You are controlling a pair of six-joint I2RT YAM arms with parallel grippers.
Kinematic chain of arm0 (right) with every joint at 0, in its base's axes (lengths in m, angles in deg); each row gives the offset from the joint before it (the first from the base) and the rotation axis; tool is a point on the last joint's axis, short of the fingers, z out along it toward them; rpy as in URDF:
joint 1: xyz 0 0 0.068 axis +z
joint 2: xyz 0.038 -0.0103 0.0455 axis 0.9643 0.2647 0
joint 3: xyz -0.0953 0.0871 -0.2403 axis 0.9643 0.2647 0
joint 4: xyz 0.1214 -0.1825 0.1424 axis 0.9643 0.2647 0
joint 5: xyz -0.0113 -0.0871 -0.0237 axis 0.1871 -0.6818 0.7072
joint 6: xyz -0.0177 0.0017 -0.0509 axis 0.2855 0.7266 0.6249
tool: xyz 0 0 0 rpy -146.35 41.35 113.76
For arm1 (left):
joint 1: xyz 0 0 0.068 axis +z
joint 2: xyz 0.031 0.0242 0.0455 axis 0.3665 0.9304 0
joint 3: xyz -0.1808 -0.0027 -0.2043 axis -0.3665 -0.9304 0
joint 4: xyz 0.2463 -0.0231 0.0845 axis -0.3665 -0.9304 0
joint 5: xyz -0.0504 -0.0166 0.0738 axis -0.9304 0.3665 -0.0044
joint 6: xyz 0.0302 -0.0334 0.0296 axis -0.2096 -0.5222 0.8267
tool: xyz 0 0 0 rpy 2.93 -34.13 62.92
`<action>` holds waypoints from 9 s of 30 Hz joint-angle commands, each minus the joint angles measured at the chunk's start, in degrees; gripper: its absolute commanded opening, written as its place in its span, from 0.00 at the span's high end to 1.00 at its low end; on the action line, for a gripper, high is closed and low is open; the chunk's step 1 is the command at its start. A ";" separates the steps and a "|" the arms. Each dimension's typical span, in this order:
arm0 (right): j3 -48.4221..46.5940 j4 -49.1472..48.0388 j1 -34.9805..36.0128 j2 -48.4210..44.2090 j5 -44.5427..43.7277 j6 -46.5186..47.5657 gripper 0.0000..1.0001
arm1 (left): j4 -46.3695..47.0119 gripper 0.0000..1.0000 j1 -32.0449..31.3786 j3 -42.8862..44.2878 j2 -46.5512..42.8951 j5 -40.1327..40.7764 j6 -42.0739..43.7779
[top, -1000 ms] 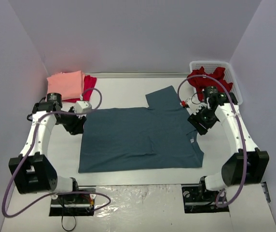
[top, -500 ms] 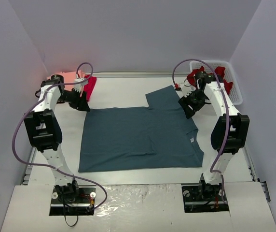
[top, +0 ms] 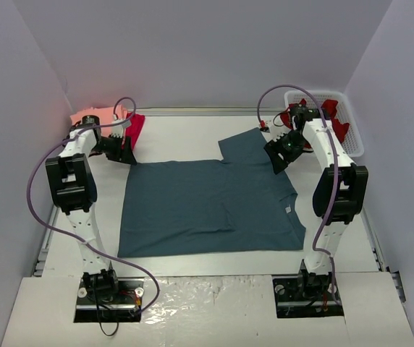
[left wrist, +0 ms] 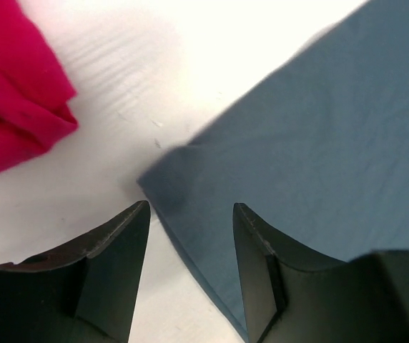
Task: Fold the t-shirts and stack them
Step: Grap the side of the flattened tshirt furthest away from the robot with both arms, then fold the other side of the tshirt into a rectangle
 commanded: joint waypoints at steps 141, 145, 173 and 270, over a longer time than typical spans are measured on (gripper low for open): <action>-49.99 -26.94 0.09 47.63 7.60 -37.13 0.50 | 5.10 0.98 -3.25 -5.95 -1.54 9.63 1.16; -50.07 -26.94 0.01 47.54 5.94 -36.95 0.54 | 4.83 0.98 -3.25 -5.95 -1.45 9.54 1.34; -52.62 -27.12 -0.96 49.12 0.48 -37.92 0.92 | 4.31 0.98 -4.83 -5.77 -1.63 11.03 2.31; -9.56 -14.38 -2.81 -4.39 -1.63 -27.37 1.00 | -2.11 0.98 -0.18 -16.84 -23.77 5.06 11.36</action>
